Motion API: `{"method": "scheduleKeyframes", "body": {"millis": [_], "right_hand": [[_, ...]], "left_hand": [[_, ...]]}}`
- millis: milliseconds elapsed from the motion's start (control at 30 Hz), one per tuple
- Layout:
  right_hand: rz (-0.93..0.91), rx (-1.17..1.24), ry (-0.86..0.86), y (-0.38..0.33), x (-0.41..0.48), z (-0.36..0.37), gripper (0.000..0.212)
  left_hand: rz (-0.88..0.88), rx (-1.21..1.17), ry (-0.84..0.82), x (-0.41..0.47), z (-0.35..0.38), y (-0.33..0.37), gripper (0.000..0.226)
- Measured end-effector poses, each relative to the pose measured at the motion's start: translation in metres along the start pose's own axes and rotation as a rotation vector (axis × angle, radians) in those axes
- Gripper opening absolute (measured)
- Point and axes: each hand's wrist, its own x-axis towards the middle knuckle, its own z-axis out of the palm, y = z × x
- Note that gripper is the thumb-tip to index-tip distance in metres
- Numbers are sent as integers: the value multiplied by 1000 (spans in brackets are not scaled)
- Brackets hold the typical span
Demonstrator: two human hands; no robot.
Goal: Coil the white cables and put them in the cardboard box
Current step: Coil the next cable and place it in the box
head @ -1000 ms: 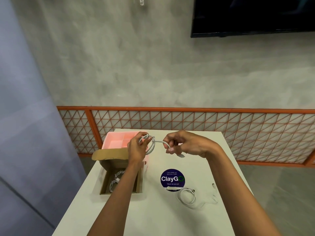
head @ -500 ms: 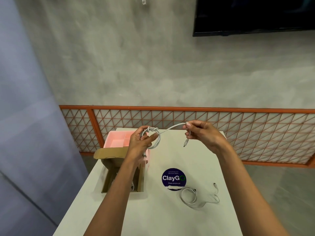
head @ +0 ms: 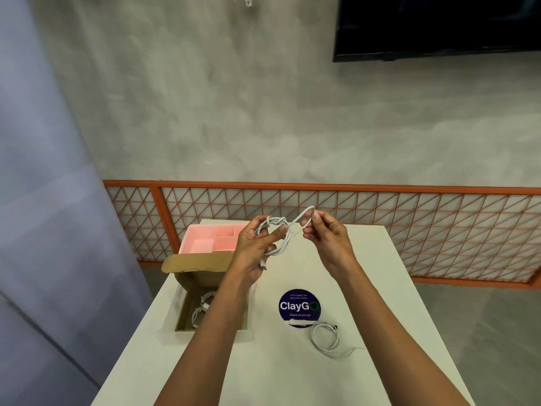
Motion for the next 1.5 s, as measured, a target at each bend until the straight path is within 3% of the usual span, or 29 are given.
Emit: {"method": "scheduleKeyframes", "body": {"millis": [333,633,833,1033,1167,1300,1500], "right_hand": [[209,42,-46,18,-3,7,20],[127,27,-69,27,-3,7,20],[142,159,-123,22,-13,12,21],[285,-76,-120,17,-13,13,25],[410,2,-237,5,-16,14,28],[410,-189,-244,8,-13,18,40],[431,-203,-224,-7,-10,15,46]], "left_hand": [[-97,-33,-53,2,-5,-4,30],[-173,-3,-136,-1,2,-1,22],[-165,-54,-55,6,-3,-5,31],[-18,59,87,4,0,-8,28],[35,121,149,5,0,-7,28],[31,149,162,4,1,-8,26],[32,166,190,6,-3,-8,33]]}}
